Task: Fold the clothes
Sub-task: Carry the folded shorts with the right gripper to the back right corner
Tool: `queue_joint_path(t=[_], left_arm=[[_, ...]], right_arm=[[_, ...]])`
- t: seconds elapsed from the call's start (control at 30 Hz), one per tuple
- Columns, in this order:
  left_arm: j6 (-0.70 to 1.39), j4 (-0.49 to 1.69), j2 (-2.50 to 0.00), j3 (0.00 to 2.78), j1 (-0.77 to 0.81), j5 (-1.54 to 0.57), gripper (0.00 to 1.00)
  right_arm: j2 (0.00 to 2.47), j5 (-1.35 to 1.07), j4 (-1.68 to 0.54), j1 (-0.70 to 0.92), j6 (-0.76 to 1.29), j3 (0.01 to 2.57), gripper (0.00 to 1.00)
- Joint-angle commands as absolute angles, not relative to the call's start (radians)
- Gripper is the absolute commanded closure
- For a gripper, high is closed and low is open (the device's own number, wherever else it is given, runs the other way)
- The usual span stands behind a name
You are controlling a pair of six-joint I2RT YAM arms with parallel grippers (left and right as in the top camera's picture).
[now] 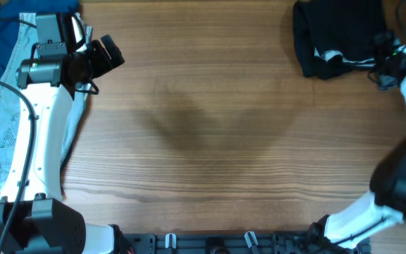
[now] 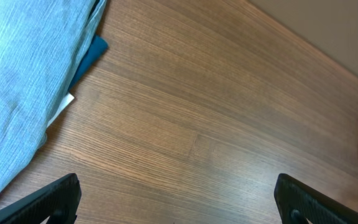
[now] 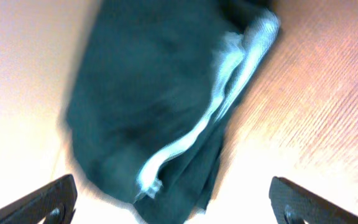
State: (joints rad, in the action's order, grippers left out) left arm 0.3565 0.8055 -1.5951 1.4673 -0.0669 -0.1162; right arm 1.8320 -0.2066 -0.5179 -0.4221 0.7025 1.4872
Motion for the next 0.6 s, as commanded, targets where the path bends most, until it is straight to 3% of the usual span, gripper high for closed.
queue_joint_path(t=[0.0, 0.1, 0.23, 0.33, 0.4, 0.47, 0.5, 0.57], left_arm=[[0.359, 0.804, -1.607, 1.473, -0.07, -0.121, 0.0], [0.359, 0.804, -1.607, 1.473, -0.07, -0.121, 0.0], [0.359, 0.804, -1.607, 1.473, -0.07, -0.121, 0.0], [0.359, 0.804, -1.607, 1.473, -0.07, -0.121, 0.0], [0.359, 0.804, -1.607, 1.473, -0.07, -0.121, 0.0], [0.359, 0.804, -1.607, 1.473, -0.07, -0.121, 0.0], [0.359, 0.804, -1.607, 1.473, -0.07, -0.121, 0.0], [0.359, 0.804, -1.607, 1.473, -0.07, -0.121, 0.0]], right_arm=[[1.558, -0.53, -0.673, -0.366, 0.131, 1.494, 0.0], [1.367, -0.562, -0.826, -0.308, 0.232, 1.494, 0.0], [1.242, -0.556, -0.839, -0.299, 0.487, 1.494, 0.0], [1.238, -0.506, -0.857, -0.299, 0.496, 1.494, 0.0], [1.242, -0.486, -0.867, -0.289, 0.376, 1.484, 0.0], [1.171, -0.481, -0.792, -0.219, 0.036, 1.431, 0.0], [1.021, -0.38, -0.665, -0.122, -0.062, 1.272, 0.0], [0.894, -0.306, -0.485, -0.088, 0.03, 1.081, 0.0]])
